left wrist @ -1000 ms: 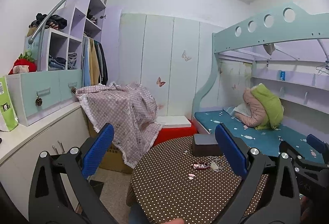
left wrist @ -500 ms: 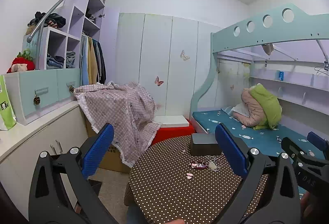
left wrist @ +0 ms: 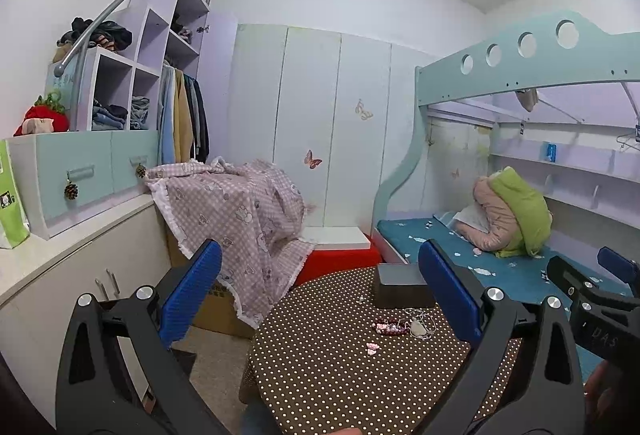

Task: Organize jewelry
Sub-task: 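Move both tools toward the jewelry on the polka-dot table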

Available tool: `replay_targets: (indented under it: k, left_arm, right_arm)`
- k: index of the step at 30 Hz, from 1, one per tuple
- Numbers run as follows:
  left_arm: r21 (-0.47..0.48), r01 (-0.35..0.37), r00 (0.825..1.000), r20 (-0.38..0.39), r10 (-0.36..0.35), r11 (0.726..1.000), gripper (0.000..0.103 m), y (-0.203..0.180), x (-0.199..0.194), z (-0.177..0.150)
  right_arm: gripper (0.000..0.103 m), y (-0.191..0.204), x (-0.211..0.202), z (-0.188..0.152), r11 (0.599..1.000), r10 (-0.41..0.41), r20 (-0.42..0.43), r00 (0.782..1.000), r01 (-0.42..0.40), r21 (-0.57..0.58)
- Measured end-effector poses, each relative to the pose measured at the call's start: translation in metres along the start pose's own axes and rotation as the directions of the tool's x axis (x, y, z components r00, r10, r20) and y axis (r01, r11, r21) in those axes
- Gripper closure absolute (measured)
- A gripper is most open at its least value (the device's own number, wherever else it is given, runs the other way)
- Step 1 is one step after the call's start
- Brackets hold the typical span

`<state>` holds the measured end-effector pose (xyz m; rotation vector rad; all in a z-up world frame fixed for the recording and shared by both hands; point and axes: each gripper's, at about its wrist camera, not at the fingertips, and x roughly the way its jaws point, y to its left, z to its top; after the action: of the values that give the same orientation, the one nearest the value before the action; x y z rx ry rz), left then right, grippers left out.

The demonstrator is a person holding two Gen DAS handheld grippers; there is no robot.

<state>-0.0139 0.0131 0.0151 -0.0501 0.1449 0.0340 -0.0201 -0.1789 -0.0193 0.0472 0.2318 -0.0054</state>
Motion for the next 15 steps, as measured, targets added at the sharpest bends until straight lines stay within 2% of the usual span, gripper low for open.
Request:
replay_targets:
  k: [9, 15]
  left_arm:
    - [-0.004, -0.003, 1.000, -0.029, 0.003, 1.000, 0.005, 0.005, 0.029, -0.013]
    - [0.014, -0.002, 0.995, -0.101, 0.004, 1.000, 0.005, 0.005, 0.065, -0.032]
  right_arm:
    - [0.008, 0.002, 0.027, -0.003, 1.000, 0.006, -0.031, 0.999, -0.006, -0.019]
    - [0.008, 0.000, 0.057, -0.009, 0.999, 0.011, -0.081, 0.997, -0.014, -0.029]
